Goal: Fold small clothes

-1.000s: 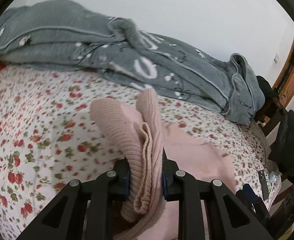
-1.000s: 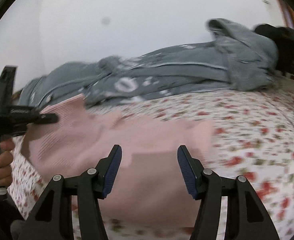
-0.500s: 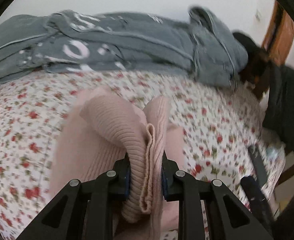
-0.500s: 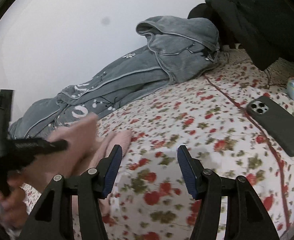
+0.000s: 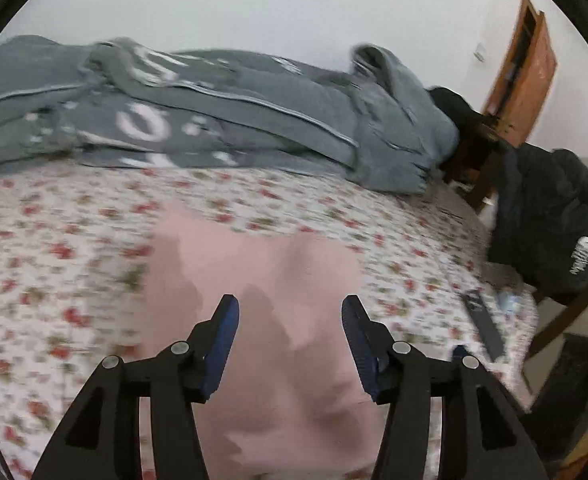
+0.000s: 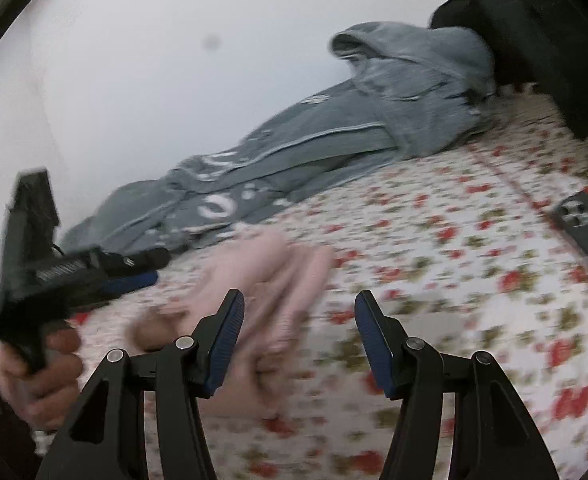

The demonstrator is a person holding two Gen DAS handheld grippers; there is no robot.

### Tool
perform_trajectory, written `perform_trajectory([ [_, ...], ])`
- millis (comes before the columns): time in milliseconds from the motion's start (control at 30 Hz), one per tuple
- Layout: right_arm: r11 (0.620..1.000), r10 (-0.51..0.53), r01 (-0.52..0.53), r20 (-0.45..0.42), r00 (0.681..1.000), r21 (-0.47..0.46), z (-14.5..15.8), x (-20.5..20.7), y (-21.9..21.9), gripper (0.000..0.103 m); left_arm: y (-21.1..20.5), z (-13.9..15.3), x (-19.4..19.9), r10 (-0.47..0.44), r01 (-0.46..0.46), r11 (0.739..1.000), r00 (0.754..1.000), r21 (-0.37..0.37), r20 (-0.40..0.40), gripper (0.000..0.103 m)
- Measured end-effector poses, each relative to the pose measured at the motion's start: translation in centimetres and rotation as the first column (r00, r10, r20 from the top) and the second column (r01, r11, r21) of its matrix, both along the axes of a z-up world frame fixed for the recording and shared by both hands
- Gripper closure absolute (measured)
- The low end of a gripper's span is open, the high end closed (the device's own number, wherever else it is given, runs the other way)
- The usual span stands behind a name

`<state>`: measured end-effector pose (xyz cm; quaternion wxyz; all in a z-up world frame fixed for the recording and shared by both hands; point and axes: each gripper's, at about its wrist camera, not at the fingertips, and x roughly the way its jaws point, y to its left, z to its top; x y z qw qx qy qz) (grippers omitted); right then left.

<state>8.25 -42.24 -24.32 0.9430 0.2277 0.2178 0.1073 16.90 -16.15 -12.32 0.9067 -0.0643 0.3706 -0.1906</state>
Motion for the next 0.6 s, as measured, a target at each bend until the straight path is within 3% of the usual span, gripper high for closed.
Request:
perform_trajectory([
  [167, 0.981, 0.163, -0.168, 0.056, 0.985, 0.101, 1.1, 0.0, 3.6, 0.045, 6.4, -1.5, 0.3, 0.089, -0.089, 0.996, 0.996, 0.0, -0.026, 0.051],
  [267, 0.968, 0.228, -0.236, 0.085, 0.97, 0.091, 1.7, 0.3, 6.8, 0.043, 9.9, -2.9, 0.4, 0.122, -0.122, 0.992, 0.991, -0.007, -0.054, 0.051],
  [333, 0.97, 0.236, -0.238, 0.061, 0.97, 0.046, 1.7, 1.1, 8.9, 0.044, 11.4, -3.5, 0.3, 0.131, -0.134, 0.99, 0.988, -0.034, -0.076, 0.051],
  [367, 0.974, 0.224, -0.225, 0.041, 0.974, 0.017, 1.6, 1.5, 9.6, 0.049, 11.9, -3.7, 0.3, 0.13, -0.134, 0.99, 0.988, -0.047, -0.086, 0.051],
  [400, 0.98, 0.197, -0.196, 0.007, 0.98, -0.039, 1.3, 2.3, 10.6, 0.081, 12.5, -4.0, 0.2, 0.125, -0.131, 0.99, 0.987, -0.058, -0.098, 0.051],
  [433, 0.981, 0.17, -0.171, -0.023, 0.985, -0.088, 1.0, 2.9, 11.1, 0.095, 12.9, -4.1, 0.1, 0.122, -0.128, 0.99, 0.987, -0.062, -0.1, 0.051],
  [500, 0.986, 0.113, -0.115, -0.02, 0.993, -0.118, 0.7, 2.6, 10.7, 0.096, 13.5, -4.2, -0.2, 0.115, -0.121, 0.991, 0.989, -0.064, -0.099, 0.051],
  [600, 0.997, 0.069, -0.068, 0.041, 0.997, -0.022, 0.8, 0.3, 7.7, 0.097, 13.7, -4.4, -0.8, 0.075, -0.082, 0.994, 0.993, -0.071, -0.088, 0.05],
])
